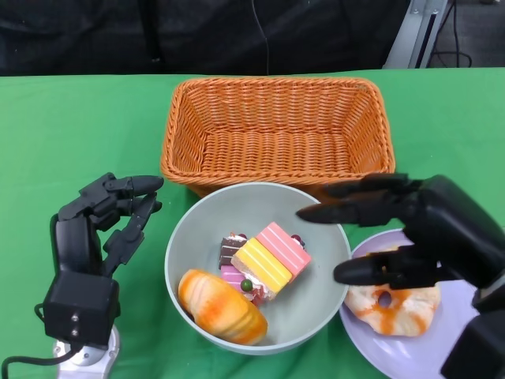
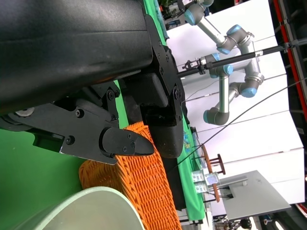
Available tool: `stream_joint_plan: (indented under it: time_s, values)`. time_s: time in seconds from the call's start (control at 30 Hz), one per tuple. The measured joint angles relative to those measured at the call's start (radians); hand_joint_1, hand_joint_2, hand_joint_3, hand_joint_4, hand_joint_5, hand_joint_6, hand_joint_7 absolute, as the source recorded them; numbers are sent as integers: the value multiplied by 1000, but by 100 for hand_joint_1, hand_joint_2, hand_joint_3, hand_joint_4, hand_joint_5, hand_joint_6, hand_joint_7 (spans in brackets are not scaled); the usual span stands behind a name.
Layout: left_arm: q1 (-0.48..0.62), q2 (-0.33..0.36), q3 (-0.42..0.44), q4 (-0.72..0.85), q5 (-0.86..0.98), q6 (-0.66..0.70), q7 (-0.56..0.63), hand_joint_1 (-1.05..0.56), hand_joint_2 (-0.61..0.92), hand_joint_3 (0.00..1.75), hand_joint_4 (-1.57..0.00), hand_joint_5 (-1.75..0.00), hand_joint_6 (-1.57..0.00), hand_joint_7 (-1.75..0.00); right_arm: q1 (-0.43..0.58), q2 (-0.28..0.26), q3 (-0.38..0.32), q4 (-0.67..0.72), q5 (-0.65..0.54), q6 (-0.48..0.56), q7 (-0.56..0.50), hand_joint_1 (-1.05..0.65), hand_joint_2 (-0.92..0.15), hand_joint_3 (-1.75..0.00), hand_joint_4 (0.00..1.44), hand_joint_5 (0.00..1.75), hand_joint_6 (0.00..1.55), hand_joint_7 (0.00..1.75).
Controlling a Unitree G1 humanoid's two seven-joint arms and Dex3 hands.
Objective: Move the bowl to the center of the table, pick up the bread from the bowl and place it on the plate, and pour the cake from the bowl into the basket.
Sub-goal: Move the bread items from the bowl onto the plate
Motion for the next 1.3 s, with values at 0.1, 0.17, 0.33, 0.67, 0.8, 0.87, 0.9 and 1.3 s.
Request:
stream_joint_plan:
  time_s: [0.1,0.17,0.33,0.67,0.8,0.87,0.9,1.3]
  values:
    - [3,1,-3,-7,13,0,9,-21,92,21,-89,-85,-102,-54,-4,4,30,-4,-31,32,15,-66,-92,-1,92,11,80,1]
    - [5,1,-5,-10,21,0,12,-20,92,21,-88,-85,-101,-54,-4,11,48,-7,-51,54,25,-66,-91,-1,92,10,80,0]
    - [8,1,-6,-20,27,0,17,-21,92,21,-88,-84,-100,-55,-4,43,102,-27,-112,103,26,-66,-91,0,93,9,79,0]
    - [15,1,-7,-21,24,2,16,-21,92,22,-88,-83,-99,-57,-5,53,158,-54,-188,166,51,-66,-91,0,94,8,77,0]
    - [15,0,-3,-23,-16,2,-19,-19,92,22,-89,-83,-99,-57,-5,57,177,-73,-205,194,64,-65,-91,0,93,7,76,0]
    - [17,-1,0,-36,-41,7,-53,-18,92,22,-89,-84,-99,-58,-6,59,185,-82,-209,210,77,-65,-91,0,92,6,75,0]
    - [18,-2,1,-47,-59,14,-75,-17,92,22,-89,-84,-99,-58,-7,59,186,-83,-210,216,81,-65,-90,0,92,6,75,0]
    - [34,6,16,-147,-213,85,-326,-21,92,21,-95,-83,-102,-54,-17,63,209,-78,-243,226,73,-66,-91,-1,90,3,74,0]
